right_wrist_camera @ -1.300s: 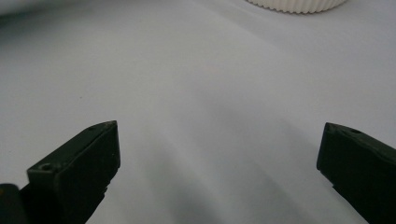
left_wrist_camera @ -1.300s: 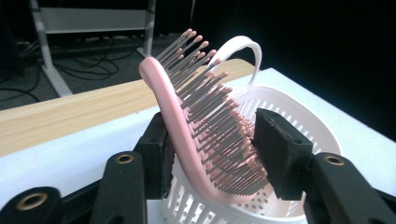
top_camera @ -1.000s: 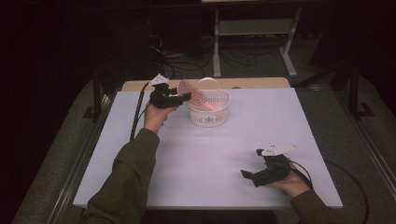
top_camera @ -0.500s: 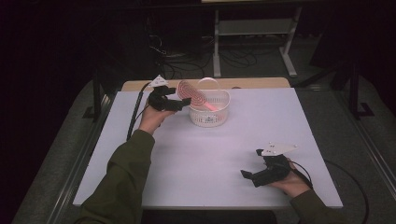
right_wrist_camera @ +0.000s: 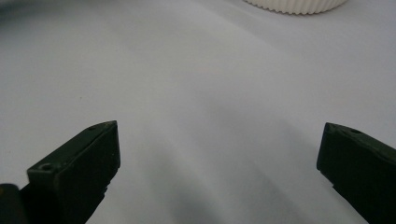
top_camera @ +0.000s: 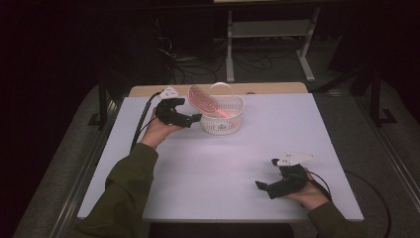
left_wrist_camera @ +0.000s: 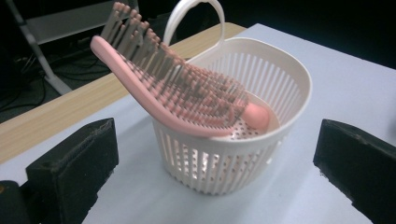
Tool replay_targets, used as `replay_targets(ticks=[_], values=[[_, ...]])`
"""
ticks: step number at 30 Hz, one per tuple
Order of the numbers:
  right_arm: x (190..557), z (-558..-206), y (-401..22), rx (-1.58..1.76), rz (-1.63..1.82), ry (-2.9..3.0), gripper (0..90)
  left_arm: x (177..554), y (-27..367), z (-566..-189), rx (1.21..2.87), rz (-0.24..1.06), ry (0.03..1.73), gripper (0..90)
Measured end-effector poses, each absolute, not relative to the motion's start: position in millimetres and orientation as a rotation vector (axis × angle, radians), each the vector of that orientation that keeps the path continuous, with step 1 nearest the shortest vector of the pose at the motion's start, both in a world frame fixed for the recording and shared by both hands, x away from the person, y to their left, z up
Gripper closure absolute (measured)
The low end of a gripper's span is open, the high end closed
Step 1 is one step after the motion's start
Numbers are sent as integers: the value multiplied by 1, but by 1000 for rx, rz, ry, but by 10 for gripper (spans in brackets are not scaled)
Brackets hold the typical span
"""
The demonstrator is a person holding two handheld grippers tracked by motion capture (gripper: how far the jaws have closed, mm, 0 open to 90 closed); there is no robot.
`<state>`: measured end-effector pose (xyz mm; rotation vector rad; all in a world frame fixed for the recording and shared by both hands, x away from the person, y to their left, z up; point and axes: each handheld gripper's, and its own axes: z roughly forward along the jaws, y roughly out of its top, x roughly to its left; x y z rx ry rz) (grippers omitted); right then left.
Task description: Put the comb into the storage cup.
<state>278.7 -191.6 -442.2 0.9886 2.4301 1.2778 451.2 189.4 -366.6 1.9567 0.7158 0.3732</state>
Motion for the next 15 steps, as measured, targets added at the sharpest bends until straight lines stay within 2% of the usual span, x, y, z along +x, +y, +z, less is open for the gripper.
replay_targets(ticks=[15], values=[[278,-442,-192,992,1275,2427,0,423,200,-378,1996,360,688,0]])
